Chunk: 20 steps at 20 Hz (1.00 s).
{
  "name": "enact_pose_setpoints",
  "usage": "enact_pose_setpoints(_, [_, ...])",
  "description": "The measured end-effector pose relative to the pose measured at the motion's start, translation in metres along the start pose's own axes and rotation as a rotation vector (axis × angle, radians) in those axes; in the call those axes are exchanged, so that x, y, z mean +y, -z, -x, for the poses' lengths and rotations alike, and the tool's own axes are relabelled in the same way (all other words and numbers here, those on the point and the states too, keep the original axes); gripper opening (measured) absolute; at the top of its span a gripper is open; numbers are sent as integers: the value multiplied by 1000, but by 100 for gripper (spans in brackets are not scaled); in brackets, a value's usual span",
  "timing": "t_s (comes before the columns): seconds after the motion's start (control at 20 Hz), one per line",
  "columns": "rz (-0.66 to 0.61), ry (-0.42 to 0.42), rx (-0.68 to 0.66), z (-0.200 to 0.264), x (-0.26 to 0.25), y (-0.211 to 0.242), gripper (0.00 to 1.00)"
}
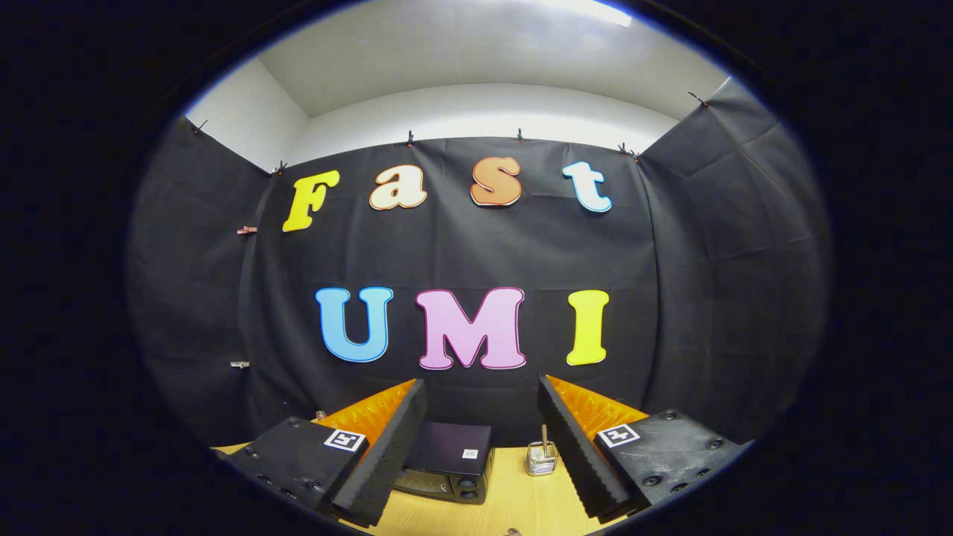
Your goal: Open the toaster oven, put the food inside, and close the toaster oven door.
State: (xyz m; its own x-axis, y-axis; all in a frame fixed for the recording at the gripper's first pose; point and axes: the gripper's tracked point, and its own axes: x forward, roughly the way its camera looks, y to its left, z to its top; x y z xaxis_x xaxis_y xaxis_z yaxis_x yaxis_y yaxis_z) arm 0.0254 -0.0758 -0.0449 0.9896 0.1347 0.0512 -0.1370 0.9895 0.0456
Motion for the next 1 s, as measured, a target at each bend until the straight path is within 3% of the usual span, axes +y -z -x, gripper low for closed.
enact_pose_setpoints(1.0, [-26,-6,39,-5,7,11,97])
